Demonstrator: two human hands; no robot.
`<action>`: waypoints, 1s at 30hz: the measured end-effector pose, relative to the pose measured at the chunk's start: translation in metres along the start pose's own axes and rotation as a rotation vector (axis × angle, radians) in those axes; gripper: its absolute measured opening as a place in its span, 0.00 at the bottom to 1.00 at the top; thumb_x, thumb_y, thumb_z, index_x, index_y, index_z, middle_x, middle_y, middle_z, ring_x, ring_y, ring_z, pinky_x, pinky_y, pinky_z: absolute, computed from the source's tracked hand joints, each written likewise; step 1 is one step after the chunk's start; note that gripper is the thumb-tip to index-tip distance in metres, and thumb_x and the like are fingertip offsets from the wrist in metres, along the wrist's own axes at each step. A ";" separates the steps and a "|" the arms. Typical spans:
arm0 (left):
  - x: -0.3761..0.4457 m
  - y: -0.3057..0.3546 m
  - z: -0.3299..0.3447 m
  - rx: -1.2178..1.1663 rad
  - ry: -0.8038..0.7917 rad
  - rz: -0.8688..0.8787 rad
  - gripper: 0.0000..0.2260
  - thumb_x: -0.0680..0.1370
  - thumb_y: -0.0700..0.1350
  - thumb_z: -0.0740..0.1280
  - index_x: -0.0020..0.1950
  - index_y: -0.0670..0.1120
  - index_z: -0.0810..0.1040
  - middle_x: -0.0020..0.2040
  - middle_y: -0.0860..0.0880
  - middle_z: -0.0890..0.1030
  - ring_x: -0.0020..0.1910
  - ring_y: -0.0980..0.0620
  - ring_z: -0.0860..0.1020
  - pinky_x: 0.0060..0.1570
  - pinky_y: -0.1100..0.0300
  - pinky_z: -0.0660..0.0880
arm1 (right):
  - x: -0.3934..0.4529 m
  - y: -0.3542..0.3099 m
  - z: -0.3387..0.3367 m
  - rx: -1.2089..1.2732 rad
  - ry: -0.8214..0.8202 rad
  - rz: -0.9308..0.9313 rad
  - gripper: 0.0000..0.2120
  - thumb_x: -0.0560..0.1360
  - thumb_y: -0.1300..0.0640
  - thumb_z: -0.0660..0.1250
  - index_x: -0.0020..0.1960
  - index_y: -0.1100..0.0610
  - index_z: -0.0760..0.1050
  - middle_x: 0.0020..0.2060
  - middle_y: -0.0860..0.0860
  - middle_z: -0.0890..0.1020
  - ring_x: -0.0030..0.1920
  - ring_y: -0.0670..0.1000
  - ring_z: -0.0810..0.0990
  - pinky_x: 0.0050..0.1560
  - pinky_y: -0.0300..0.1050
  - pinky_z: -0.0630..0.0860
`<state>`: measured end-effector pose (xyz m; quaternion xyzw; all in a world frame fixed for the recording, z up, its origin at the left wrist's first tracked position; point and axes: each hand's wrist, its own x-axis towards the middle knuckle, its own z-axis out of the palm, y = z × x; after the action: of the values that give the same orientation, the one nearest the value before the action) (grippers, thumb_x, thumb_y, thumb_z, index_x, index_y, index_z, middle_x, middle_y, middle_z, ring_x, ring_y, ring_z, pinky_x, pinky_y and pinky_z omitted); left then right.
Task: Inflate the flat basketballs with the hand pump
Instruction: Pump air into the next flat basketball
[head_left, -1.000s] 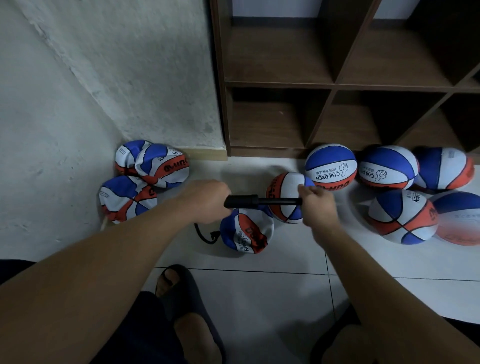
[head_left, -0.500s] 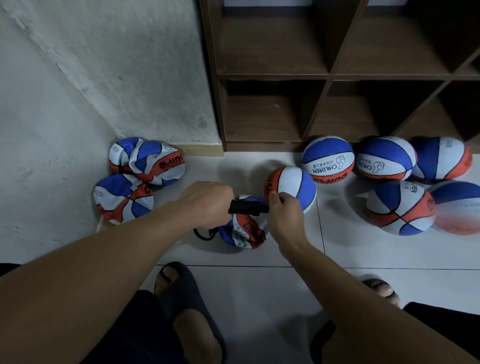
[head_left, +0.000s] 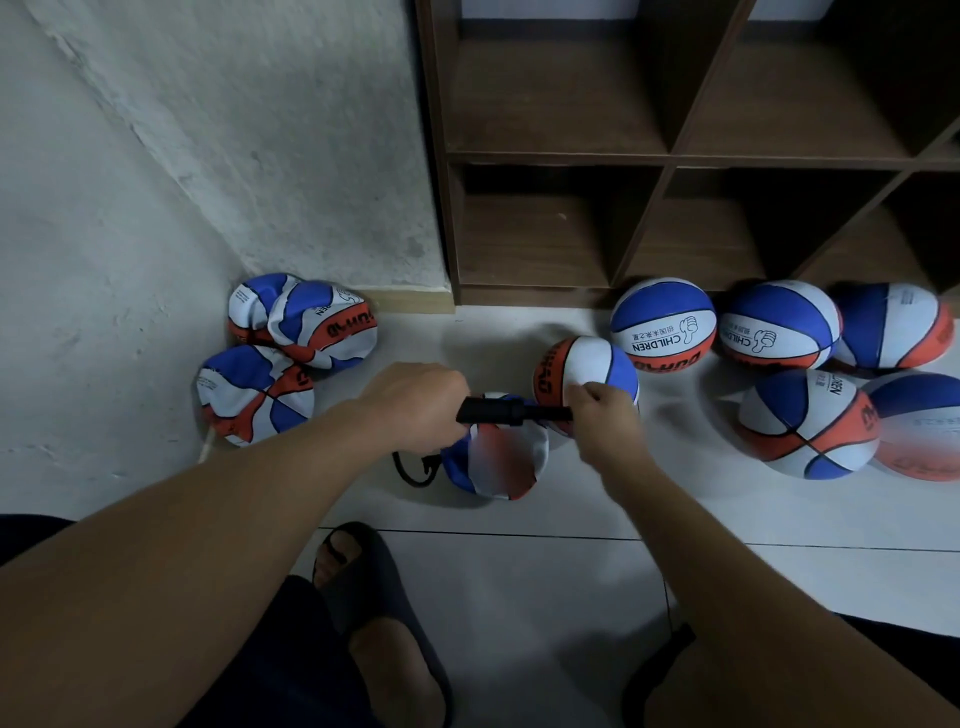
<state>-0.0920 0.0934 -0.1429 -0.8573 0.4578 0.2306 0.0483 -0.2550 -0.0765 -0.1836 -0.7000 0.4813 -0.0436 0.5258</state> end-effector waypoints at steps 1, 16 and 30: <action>0.000 -0.006 -0.003 0.000 0.009 -0.020 0.10 0.78 0.49 0.71 0.37 0.50 0.77 0.34 0.50 0.79 0.31 0.50 0.78 0.29 0.57 0.69 | 0.007 0.000 -0.010 0.028 0.038 0.032 0.18 0.84 0.50 0.63 0.43 0.62 0.76 0.34 0.54 0.75 0.34 0.54 0.71 0.38 0.51 0.69; 0.002 0.017 0.014 0.052 -0.012 -0.005 0.10 0.75 0.47 0.72 0.38 0.51 0.73 0.35 0.50 0.79 0.31 0.48 0.79 0.30 0.57 0.72 | -0.029 0.005 0.031 0.074 0.044 -0.064 0.19 0.86 0.54 0.59 0.38 0.58 0.73 0.31 0.50 0.76 0.34 0.50 0.72 0.37 0.48 0.68; 0.000 0.002 -0.001 0.003 -0.054 -0.023 0.10 0.76 0.48 0.72 0.38 0.51 0.74 0.35 0.50 0.79 0.33 0.48 0.79 0.31 0.57 0.70 | 0.005 0.013 -0.004 0.063 0.026 0.105 0.17 0.83 0.51 0.64 0.43 0.63 0.77 0.31 0.54 0.72 0.32 0.53 0.69 0.35 0.49 0.68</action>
<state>-0.0929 0.0919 -0.1425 -0.8559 0.4465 0.2527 0.0647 -0.2621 -0.0829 -0.1941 -0.6561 0.5227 -0.0404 0.5428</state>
